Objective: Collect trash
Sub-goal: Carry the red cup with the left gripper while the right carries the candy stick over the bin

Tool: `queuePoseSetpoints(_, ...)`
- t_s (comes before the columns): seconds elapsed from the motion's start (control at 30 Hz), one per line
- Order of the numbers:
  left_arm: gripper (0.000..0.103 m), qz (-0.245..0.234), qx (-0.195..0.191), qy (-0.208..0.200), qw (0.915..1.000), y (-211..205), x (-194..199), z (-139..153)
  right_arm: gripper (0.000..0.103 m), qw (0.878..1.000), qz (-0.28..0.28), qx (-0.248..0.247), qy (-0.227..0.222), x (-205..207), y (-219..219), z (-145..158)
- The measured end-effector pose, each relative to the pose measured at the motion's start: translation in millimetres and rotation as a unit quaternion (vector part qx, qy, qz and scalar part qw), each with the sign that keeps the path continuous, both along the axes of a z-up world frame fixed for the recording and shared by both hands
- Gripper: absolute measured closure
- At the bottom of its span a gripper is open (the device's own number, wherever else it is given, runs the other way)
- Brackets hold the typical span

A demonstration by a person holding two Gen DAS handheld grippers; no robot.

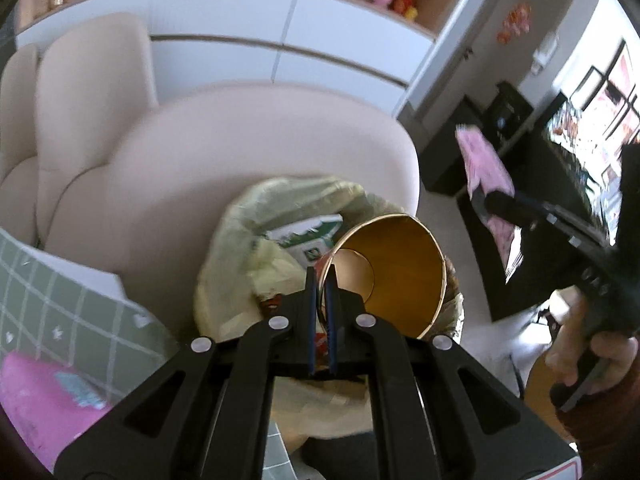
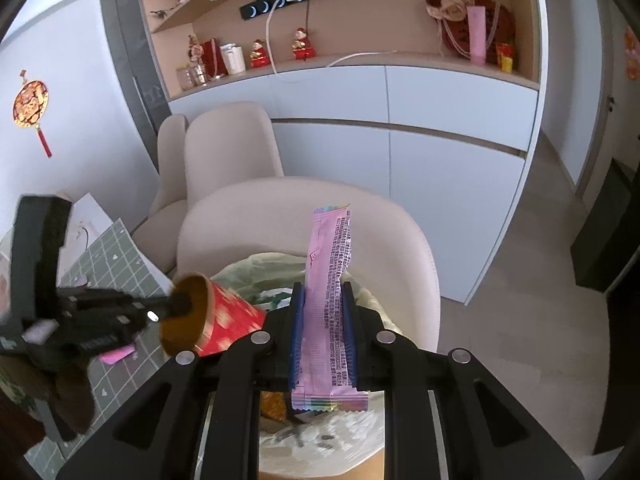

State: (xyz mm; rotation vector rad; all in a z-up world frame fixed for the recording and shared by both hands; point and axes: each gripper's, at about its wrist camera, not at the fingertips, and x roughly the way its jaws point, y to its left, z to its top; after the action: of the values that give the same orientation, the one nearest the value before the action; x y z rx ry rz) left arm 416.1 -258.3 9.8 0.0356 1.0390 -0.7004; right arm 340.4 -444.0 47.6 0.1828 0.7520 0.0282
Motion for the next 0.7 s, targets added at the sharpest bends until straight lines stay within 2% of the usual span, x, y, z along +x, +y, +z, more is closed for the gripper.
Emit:
queuePoseSetpoints(0.17,0.099,-0.044,0.072,0.016,0.9963,-41.8,1.1,-35.2,0.085,1.0,-0.02,0.017,0.001,7.4,-19.6,-6.6)
queuePoseSetpoints(0.23,0.099,-0.058,0.088,0.022,0.9941,-53.5,-0.9,-45.0,0.085,0.999,-0.023,0.022,0.004,8.6,-23.4,-10.1)
queuePoseSetpoints(0.47,0.097,-0.068,0.1,0.017,0.9925,-58.4,-0.8,-51.0,0.085,0.999,-0.021,0.024,0.019,8.6,-17.6,-21.4)
queuePoseSetpoints(0.6,0.097,-0.063,0.088,0.017,0.994,-54.5,-2.8,-43.4,0.085,0.999,-0.009,0.024,0.021,10.3,-7.1,-22.1)
queuePoseSetpoints(0.7,0.077,-0.054,0.07,0.01,0.996,-41.1,-6.3,-30.4,0.085,0.999,0.008,0.022,0.022,12.3,6.5,-20.9)
